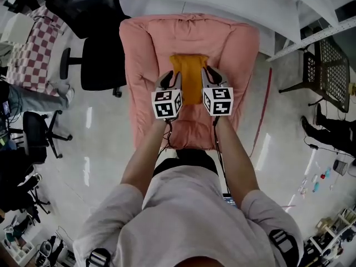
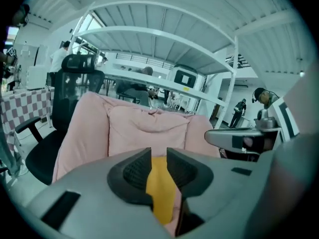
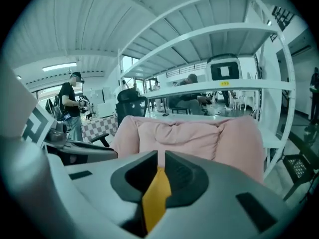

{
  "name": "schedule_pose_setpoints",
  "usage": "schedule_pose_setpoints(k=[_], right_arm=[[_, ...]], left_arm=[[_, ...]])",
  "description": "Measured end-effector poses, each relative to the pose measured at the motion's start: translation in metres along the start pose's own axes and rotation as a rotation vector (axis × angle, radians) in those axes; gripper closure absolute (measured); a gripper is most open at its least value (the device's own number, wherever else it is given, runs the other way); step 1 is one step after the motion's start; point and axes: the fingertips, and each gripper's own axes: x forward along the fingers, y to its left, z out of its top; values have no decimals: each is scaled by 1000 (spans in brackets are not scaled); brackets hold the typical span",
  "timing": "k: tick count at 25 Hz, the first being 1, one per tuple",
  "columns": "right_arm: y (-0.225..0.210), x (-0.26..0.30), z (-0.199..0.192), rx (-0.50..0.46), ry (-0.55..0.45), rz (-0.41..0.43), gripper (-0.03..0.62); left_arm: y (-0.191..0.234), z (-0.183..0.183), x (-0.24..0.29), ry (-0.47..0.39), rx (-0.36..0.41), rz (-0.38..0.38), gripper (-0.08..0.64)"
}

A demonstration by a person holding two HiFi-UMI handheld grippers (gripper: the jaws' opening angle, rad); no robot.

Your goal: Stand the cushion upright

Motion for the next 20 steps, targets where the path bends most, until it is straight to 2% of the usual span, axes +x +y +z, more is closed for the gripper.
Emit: schedule_pose_setpoints(k=[4, 11, 13, 17, 20], right_arm=[[20, -40, 17, -31, -71, -20, 570], [67, -113, 39, -87, -190, -44, 584], [80, -137, 42, -103, -217, -58, 584], [112, -192, 40, -122, -257, -68, 584], [133, -226, 37, -154, -280, -78, 584]], left_arm=[[-14, 14, -40, -72, 32, 24, 509], [-24, 25, -127, -183, 73, 58, 545], [-29, 26, -154, -210, 60, 53, 546], [-39, 20, -207, -253, -18, 38, 548], [-52, 15, -239, -274, 36, 21, 548]])
